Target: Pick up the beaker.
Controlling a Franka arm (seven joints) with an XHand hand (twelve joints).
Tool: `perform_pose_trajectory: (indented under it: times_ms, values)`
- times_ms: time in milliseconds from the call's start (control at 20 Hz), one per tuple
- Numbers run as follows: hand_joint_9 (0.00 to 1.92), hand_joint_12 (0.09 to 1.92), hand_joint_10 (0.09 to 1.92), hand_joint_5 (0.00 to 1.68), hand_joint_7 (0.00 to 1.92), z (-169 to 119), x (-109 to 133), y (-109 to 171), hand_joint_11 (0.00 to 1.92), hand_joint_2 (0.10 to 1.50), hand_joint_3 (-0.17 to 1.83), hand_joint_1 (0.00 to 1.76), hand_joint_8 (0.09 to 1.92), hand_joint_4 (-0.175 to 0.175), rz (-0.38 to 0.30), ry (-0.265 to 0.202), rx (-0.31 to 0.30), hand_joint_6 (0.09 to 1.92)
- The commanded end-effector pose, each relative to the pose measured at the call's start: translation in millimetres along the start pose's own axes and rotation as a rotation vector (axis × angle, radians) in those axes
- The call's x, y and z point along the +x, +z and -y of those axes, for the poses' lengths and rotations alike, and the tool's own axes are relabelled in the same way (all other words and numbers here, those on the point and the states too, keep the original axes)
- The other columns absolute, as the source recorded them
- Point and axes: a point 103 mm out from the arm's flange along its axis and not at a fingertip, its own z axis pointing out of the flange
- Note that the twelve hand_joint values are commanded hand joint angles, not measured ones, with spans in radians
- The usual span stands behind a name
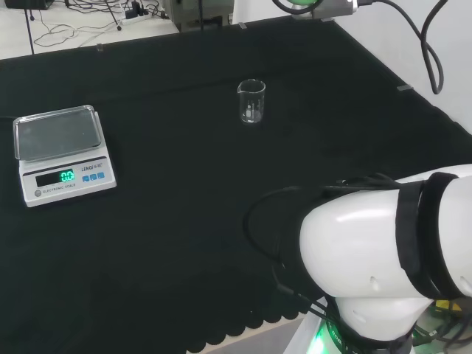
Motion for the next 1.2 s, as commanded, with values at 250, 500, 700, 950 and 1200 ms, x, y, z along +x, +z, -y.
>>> perform_pose_trajectory:
  times_ms: [250,500,700,950,1200]
  values:
    - [0.18,1.27,0.84,0.14,0.19,-3.6,-7.2,0.1,0.0,0.68,0.31,0.6,0.72,-0.01,0.006,0.013,-0.014,0.09]
    - [0.18,1.27,0.84,0.15,0.19,-10.2,-10.6,7.1,0.0,0.68,0.29,0.6,0.72,-0.01,0.01,0.016,-0.006,0.09]
    - [0.18,1.26,0.84,0.15,0.18,-32.8,-19.0,31.8,0.0,0.69,0.28,0.61,0.72,-0.01,-0.007,0.02,0.007,0.09]
    - [0.17,1.2,0.84,0.15,0.17,-72.5,-32.0,64.1,0.0,0.7,0.26,0.62,0.71,-0.01,-0.021,0.031,0.035,0.09]
    - [0.16,1.16,0.84,0.15,0.16,-116.5,-49.4,96.5,0.0,0.71,0.24,0.63,0.71,-0.01,-0.046,0.044,0.052,0.09]
